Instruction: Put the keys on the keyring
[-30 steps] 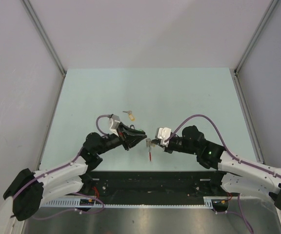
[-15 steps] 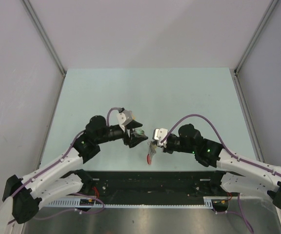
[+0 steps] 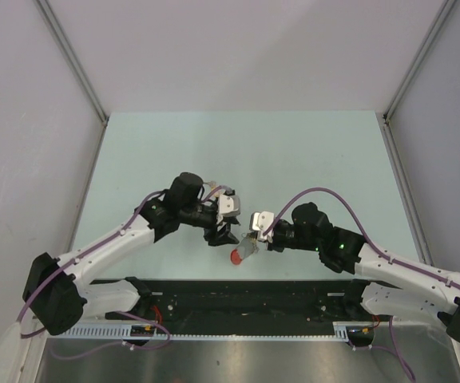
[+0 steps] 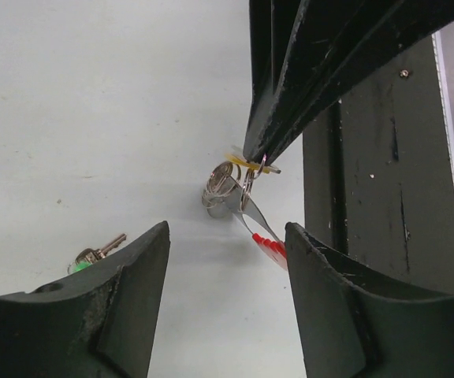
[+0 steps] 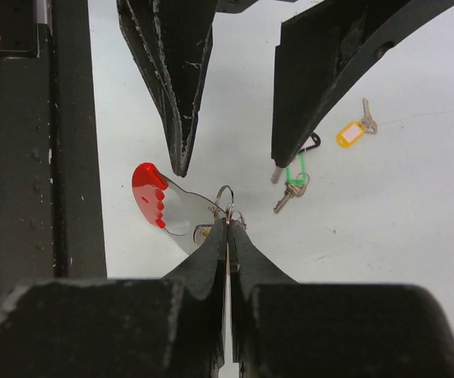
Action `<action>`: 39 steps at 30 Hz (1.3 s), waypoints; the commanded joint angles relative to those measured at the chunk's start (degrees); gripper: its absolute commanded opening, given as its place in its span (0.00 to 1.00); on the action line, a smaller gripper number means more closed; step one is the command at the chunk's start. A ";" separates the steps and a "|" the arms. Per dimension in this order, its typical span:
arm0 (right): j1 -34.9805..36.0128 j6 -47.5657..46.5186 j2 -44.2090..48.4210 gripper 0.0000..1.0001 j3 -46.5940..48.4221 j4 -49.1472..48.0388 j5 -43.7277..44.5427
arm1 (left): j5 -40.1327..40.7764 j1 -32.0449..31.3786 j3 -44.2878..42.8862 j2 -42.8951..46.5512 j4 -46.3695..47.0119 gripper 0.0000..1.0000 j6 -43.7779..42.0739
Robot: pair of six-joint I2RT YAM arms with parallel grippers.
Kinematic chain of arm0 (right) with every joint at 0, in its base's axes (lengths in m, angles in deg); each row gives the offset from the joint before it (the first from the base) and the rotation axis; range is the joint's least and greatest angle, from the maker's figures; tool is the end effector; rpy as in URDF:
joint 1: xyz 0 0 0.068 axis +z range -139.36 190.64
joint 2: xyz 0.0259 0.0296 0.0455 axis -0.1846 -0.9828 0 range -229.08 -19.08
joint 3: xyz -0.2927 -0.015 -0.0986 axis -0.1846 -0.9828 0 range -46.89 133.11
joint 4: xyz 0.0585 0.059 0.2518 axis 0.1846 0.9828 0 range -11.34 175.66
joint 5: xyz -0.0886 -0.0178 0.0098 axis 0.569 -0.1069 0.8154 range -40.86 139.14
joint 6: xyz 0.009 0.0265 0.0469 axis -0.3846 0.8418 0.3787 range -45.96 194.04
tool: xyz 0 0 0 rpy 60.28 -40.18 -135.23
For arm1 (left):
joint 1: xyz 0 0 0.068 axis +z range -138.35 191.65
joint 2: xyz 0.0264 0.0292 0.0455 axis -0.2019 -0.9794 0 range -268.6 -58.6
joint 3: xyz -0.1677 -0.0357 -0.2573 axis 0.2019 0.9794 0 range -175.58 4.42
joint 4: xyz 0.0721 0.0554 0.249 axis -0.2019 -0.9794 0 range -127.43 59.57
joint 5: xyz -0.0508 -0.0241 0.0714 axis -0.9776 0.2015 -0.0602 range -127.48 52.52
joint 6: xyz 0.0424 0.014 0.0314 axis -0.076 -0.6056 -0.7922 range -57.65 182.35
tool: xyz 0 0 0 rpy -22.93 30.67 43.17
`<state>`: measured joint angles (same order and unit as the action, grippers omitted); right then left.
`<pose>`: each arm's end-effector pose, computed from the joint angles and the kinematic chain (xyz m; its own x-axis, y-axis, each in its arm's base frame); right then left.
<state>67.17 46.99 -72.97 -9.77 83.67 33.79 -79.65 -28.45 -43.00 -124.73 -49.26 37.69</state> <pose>0.1018 0.1717 0.3021 0.2452 -0.4243 -0.8717 -0.9303 0.1501 -0.3348 0.1625 -0.1688 0.3045 -0.0544 0.4502 -0.8913 0.9984 0.0398 -0.0408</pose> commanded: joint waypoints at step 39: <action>0.68 -0.20 2.91 0.00 2.78 0.96 0.85 | -7.06 -2.53 -2.34 -2.61 2.48 0.01 3.12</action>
<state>67.50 46.97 -72.42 -9.68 84.37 33.50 -86.12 -30.79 -47.04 -131.85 -50.29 37.14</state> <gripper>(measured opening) 0.009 0.011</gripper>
